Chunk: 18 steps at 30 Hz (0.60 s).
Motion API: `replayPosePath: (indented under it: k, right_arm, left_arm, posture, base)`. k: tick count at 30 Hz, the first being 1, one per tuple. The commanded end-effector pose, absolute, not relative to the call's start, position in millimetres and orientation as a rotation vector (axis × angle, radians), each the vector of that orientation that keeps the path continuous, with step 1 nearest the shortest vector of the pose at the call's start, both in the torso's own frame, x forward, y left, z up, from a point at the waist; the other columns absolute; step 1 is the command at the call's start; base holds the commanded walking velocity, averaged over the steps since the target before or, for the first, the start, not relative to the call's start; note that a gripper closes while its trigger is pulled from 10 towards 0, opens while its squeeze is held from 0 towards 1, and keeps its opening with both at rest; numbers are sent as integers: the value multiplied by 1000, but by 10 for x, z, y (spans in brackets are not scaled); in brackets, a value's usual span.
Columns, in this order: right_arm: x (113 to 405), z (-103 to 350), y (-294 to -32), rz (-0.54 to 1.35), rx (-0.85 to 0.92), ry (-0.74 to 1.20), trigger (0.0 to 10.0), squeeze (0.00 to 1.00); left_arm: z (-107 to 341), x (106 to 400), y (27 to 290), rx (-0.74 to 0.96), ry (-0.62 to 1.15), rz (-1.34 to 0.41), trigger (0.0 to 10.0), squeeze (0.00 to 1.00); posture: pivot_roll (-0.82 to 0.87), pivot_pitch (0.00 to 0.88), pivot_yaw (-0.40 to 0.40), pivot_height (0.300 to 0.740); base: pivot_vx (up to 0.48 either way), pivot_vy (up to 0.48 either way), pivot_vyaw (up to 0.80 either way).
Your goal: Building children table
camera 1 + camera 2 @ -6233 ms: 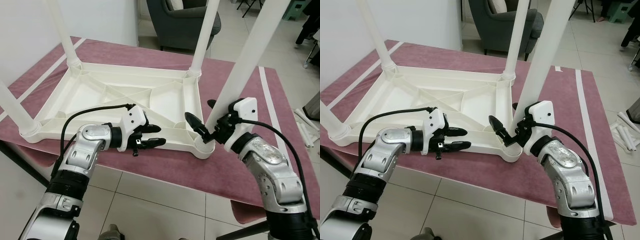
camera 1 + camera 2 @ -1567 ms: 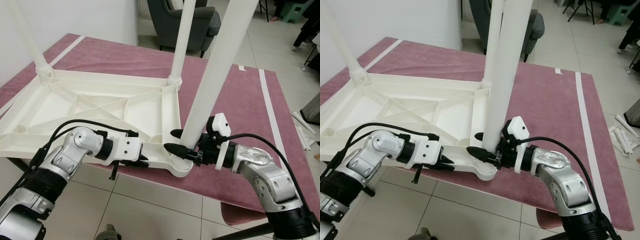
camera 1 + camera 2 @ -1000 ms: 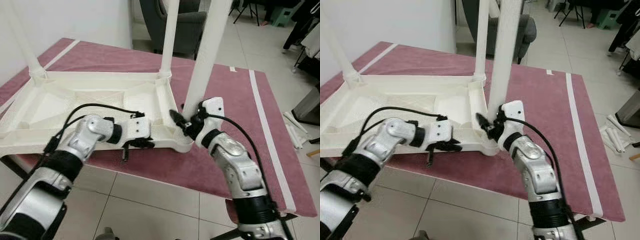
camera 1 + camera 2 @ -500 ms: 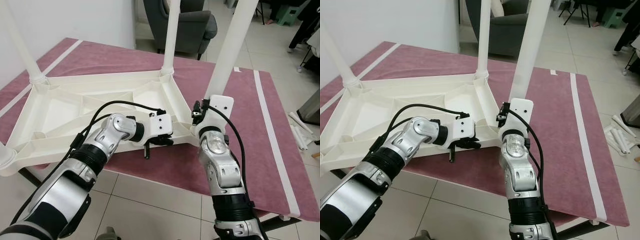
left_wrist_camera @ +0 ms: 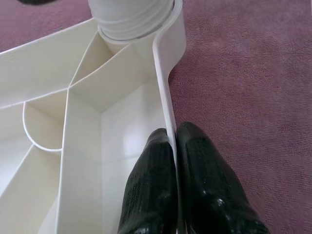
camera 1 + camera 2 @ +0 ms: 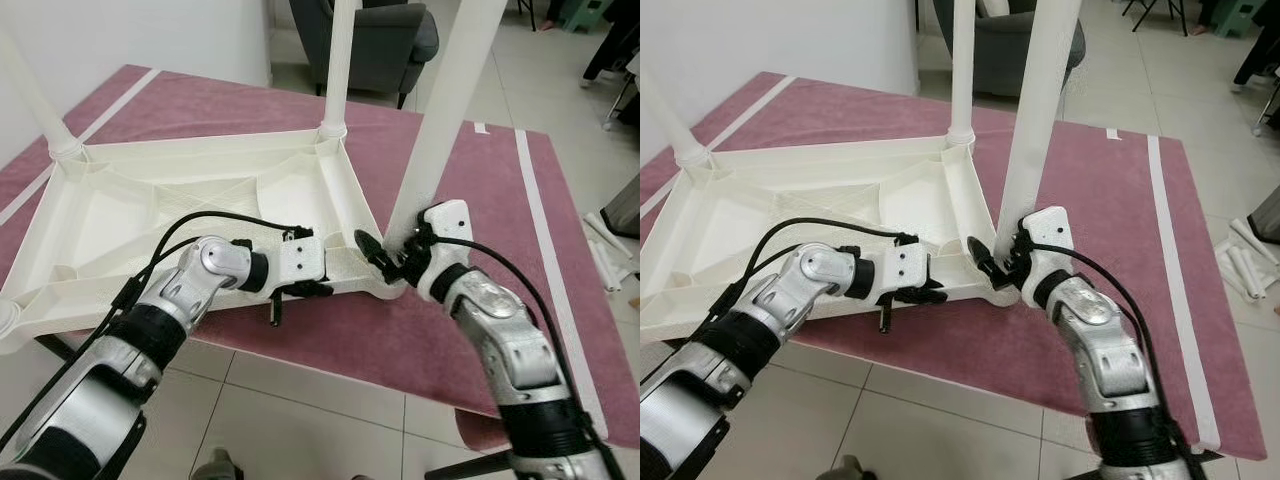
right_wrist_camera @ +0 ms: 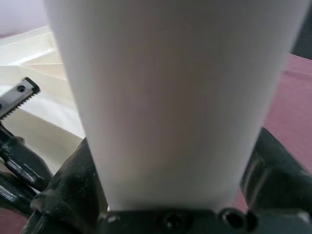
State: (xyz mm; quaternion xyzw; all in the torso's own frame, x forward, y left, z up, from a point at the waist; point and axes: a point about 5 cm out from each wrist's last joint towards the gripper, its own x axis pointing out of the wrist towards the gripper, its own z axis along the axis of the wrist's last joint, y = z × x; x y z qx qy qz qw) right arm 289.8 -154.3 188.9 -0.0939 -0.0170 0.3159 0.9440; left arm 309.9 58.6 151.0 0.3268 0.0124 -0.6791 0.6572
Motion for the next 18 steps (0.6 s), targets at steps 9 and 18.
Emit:
replayPosePath:
  k: [9, 18]
  right_arm:
    - [2807, 1931, -1477, 1110, -191, 72, 10000, 0]
    - [2815, 1931, -1422, 1247, -123, 115, 0, 0]
  left_arm:
    - [1577, 2549, 772, 1053, -78, -2029, 0, 0]
    - [1548, 2520, 888, 1099, -48, -2043, 0, 0]
  posture:
    - [109, 40, -15, 740]
    - [124, 43, -29, 740]
  base:
    - [0, 0, 0]
    - [0, 0, 0]
